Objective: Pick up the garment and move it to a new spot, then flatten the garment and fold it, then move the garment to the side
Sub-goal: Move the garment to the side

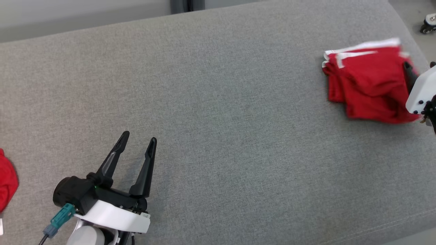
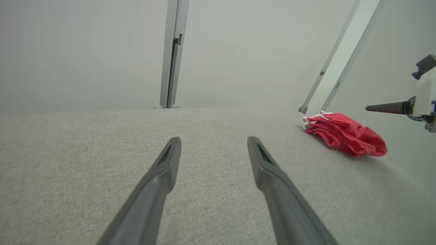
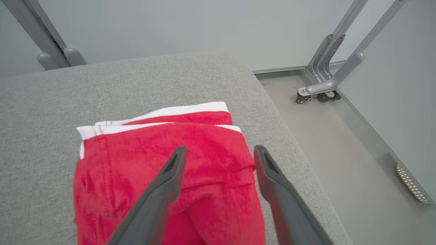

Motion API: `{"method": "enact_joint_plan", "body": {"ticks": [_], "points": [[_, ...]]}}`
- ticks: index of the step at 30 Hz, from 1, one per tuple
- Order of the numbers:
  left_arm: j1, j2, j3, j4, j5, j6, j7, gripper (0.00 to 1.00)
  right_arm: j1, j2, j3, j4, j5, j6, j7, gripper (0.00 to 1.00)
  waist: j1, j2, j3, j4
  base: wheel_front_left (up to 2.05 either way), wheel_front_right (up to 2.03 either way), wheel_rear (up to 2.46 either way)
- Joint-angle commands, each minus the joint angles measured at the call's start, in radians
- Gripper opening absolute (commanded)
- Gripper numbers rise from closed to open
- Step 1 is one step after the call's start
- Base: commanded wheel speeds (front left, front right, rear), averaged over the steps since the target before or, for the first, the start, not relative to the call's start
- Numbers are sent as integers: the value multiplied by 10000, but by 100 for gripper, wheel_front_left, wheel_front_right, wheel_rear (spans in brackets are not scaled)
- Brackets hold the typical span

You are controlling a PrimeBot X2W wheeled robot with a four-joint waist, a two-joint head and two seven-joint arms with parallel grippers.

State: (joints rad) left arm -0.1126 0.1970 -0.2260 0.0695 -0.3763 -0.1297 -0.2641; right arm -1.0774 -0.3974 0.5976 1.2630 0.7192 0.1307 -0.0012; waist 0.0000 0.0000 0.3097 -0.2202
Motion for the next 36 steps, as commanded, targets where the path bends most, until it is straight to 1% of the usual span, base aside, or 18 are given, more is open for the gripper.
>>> {"method": "enact_joint_plan", "body": {"ticks": [1,5,9,12,14,18,21,23,24,28,30,32,36], "points": [[-106,-39,2,22,-50,-18,-1,100,-89,-95,28,50,-144,2,-143,100,0,0,-160,19,0,0,0],[12,-202,69,83,-13,-18,0,100,-35,-5,-74,12,-69,2,-403,100,0,0,-549,82,0,0,0],[232,-412,379,132,48,-8,0,100,137,35,-12,-610,46,2,-963,100,0,0,-1003,167,0,0,0],[332,-540,738,147,98,28,-1,100,436,44,68,-1508,257,2,-1480,100,0,0,-1383,275,0,0,0],[451,-623,987,164,141,57,-1,100,710,-124,182,-2107,311,2,-1755,100,0,0,-1646,379,0,0,0],[726,-708,1587,187,217,162,0,100,1390,-244,298,-3423,512,2,-2151,100,0,0,-2186,602,0,0,0],[946,-798,1946,219,301,234,-1,100,1974,-395,132,-4339,451,2,-2370,100,0,0,-2569,768,0,0,0],[1068,-840,2130,231,369,257,-1,100,2452,-368,-63,-4988,341,2,-2503,100,0,0,-2763,910,0,0,0],[1068,-840,2130,231,369,257,-1,100,2452,-368,-63,-4988,341,2,-2503,100,0,0,-2763,910,0,0,0],[1257,-931,2372,300,516,327,1,100,3715,-235,-872,-6160,-121,2,-2617,100,0,0,-3034,1224,0,0,0],[1333,-987,2419,313,584,379,1,100,4482,-30,-1425,-6791,-400,2,-2640,100,0,0,-3129,1372,0,0,0],[1392,-991,2487,317,604,425,1,100,5272,223,-2130,-7574,-845,2,-2647,100,0,0,-3154,1499,0,0,0],[1496,-1064,2598,408,602,455,-1,100,7095,943,-3437,-8977,-1766,2,-2647,100,0,0,-3153,1699,0,0,0]]}}
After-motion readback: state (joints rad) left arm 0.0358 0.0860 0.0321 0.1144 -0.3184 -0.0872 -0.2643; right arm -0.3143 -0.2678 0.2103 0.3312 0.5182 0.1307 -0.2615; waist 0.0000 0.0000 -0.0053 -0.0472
